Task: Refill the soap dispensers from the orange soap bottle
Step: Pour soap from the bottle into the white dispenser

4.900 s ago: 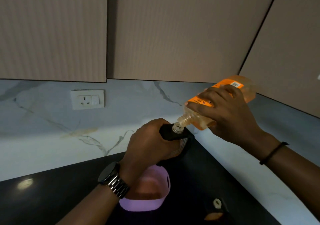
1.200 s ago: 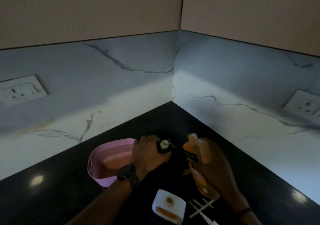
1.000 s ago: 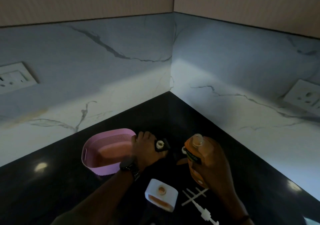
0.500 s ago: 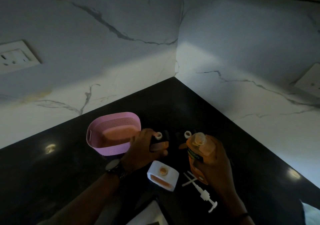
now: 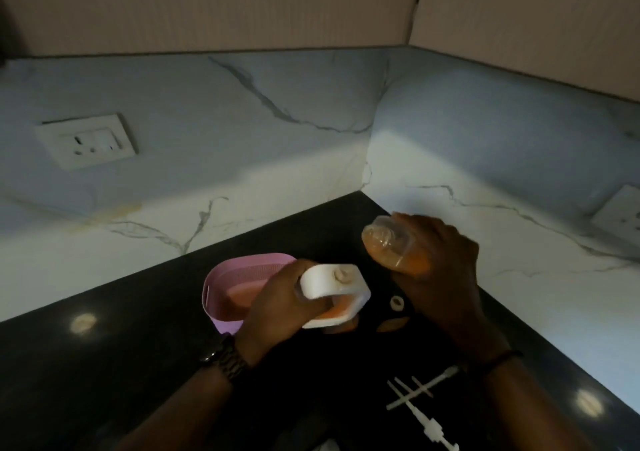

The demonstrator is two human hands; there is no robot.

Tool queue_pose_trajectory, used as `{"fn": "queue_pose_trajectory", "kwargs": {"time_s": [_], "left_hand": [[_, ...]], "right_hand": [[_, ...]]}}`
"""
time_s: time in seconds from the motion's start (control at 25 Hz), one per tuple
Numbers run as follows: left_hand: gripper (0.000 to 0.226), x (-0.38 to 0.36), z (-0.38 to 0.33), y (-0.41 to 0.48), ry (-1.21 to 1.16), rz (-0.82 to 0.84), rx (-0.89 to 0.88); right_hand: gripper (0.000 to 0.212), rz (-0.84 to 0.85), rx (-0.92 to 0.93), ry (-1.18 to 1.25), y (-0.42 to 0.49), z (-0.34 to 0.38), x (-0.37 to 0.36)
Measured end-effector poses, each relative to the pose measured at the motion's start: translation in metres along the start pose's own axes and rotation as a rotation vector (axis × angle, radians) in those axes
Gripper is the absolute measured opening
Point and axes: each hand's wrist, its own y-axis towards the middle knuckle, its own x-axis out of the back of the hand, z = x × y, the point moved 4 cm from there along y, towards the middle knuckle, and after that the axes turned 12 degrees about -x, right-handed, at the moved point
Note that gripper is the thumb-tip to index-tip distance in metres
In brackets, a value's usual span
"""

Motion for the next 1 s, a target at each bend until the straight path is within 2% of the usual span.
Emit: {"fn": "queue_pose_trajectory", "kwargs": {"time_s": [0.16, 0.48, 0.72, 1.0], "left_hand": [[0.037, 0.052, -0.05, 0.013, 0.019, -0.222, -0.103], [0.04, 0.107, -0.079, 0.008, 0.076, -0.381, -0.189], [0.044, 0.117, -0.085, 0.009, 0.046, -0.436, -0.2], [0.043, 0.114, -0.088, 0.015, -0.026, -0.418, -0.222]], "right_hand": [[0.07, -0.12, 0.241, -0.201, 0.057, 0.054, 0.029], [0.075, -0.237, 0.601, -0.4, 0.106, 0.124, 0.049], [0.083, -0.258, 0.723, -0.448, 0.113, 0.142, 0.056], [0.084, -0.258, 0.767, -0.499, 0.117, 0.152, 0.071]]}}
